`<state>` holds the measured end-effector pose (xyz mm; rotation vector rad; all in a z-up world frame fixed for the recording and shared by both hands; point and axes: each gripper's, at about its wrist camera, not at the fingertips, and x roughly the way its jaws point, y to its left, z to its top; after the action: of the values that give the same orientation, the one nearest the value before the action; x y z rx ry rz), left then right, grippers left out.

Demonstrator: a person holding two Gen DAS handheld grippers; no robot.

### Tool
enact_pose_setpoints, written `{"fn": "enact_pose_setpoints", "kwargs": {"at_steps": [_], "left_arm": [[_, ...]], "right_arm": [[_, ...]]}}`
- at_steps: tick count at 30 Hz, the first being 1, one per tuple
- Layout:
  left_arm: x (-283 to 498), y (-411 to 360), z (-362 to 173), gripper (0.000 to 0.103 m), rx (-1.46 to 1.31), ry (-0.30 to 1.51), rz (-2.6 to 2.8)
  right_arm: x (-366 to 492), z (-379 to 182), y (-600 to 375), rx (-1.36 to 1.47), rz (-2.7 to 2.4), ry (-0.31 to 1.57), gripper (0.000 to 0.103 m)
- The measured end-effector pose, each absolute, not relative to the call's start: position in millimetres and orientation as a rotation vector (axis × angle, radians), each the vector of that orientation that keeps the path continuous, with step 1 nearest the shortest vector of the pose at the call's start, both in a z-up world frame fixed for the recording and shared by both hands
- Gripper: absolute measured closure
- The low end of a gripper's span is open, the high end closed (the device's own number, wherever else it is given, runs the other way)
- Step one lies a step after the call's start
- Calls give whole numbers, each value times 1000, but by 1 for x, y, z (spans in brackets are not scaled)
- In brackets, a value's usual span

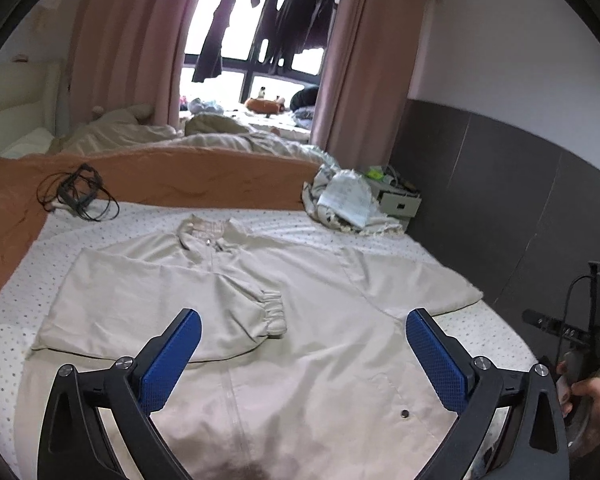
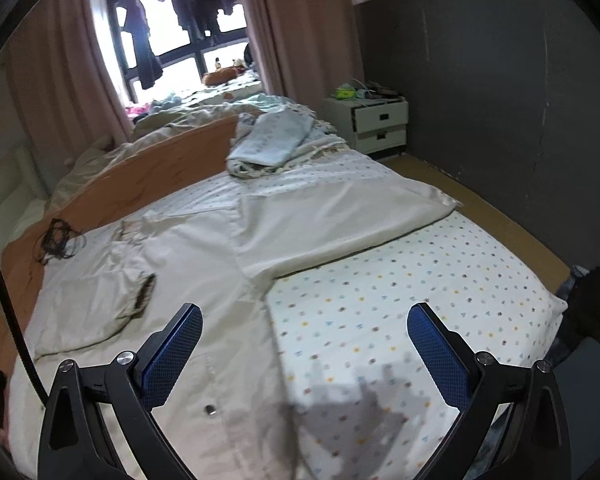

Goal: Fold large clothes

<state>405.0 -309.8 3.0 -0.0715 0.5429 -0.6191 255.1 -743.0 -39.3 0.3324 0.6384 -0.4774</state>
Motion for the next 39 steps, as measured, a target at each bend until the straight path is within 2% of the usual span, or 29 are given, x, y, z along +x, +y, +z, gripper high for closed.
{"fn": "enact_pose_setpoints", "kwargs": {"at_steps": [3,7,14,17,19,20,30,32,33,39], "left_arm": [[419,-319,-12,2,-75,599,-626],[440,-331,-34,14,-51,649,-634],[485,-344,-72,16,-97,744,-607],[506,-353,-96,23,-91,820,-608],[521,-358,-112,37,-121,879,-615],[526,-359,-119,39,-138,899,-618],[559,-372,-171,40,-183,1016,-557],[568,-373,-178,47,-177,1046,-539],[571,-373,-181,56,-172,1061,-527],[587,-384,-191,62,-108,1095,-519]], "right_arm": [[262,-49,-764,363,-495,654,3],[273,-64,-791,400,-524,674,8],[302,-92,-841,475,-563,712,8],[318,-101,-853,475,-561,713,8],[330,-109,-861,472,-546,725,8],[336,-113,-864,474,-541,733,8],[393,-132,-888,497,-351,854,8],[399,-132,-890,446,-388,865,8],[401,-135,-892,424,-419,870,8],[402,-167,-927,568,-495,873,8]]}}
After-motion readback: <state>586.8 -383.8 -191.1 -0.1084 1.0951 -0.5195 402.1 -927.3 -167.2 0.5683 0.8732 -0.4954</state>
